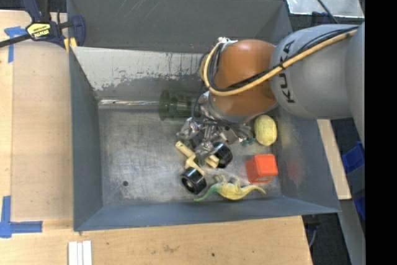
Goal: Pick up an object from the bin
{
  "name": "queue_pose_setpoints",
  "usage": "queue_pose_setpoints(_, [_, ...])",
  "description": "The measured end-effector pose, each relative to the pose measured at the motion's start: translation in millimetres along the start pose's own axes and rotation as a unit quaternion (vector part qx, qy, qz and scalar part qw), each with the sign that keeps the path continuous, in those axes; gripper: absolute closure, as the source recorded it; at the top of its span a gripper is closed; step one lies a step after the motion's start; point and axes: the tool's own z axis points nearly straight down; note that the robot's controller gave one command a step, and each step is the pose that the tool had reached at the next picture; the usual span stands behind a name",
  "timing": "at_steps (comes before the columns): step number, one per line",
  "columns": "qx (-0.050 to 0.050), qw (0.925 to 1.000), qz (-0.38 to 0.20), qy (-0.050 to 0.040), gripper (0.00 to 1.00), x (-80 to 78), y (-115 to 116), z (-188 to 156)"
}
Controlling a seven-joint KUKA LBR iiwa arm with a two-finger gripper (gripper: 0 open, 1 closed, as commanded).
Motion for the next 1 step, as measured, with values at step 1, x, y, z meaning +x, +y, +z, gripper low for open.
queue_pose_setpoints(1, [0.0, 1.0, 0.0, 0.0052, 1.0, 7.8, 3.8, -34.1])
